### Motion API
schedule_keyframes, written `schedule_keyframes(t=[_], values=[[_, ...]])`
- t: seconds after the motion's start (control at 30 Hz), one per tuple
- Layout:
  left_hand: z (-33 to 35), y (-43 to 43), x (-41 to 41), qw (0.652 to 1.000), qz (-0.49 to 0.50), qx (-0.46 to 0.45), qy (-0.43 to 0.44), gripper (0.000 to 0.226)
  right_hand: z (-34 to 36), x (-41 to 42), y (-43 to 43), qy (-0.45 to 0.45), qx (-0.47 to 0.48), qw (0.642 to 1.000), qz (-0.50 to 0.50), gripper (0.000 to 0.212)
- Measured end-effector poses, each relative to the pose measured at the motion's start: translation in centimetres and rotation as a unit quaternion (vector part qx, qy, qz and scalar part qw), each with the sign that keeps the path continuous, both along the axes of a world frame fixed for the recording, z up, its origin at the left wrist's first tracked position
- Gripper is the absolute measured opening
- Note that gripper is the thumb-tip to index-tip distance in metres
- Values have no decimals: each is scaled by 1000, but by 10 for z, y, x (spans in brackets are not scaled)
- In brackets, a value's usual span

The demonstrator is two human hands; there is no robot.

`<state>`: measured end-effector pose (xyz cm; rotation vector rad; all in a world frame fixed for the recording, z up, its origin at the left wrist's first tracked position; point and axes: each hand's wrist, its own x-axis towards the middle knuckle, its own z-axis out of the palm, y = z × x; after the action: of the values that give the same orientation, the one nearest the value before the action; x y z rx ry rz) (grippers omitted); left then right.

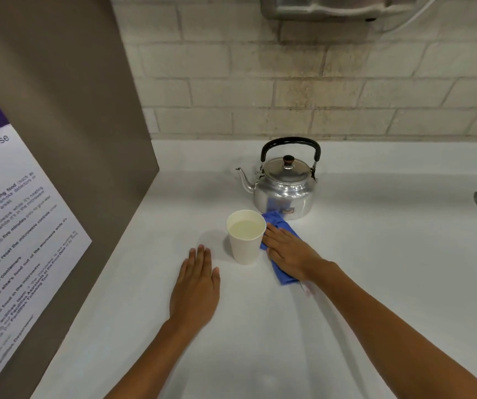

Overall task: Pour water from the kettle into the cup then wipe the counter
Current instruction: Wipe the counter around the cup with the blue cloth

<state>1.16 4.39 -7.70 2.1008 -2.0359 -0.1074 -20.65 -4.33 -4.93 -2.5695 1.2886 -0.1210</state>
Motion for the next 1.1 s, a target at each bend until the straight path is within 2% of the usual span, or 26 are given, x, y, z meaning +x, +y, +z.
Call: schedule_keyframes(t=[0.23,0.47,0.63,0.77,0.97,1.1], values=[[-1,0,1,1000,-1,-2,-3,54,10,7,-18,-52,-13,996,73,41],[0,0,0,1000,1,-1,1,54,-4,-17,-16,-35,-6,995,89,45],[2,0,0,1000,-2,10,-3,54,-2,-1,-24,-53,-8,997,52,46],[2,0,2,1000,-7,7,4,54,-9,-36,-6,-47,-23,999,6,47],[1,1,1,1000,-10,4,-2,55,-10,-67,60,-19,-39,988,-147,52],[0,1,0,1000,-8,7,-17,55,-4,-29,115,-19,-90,985,-147,51]])
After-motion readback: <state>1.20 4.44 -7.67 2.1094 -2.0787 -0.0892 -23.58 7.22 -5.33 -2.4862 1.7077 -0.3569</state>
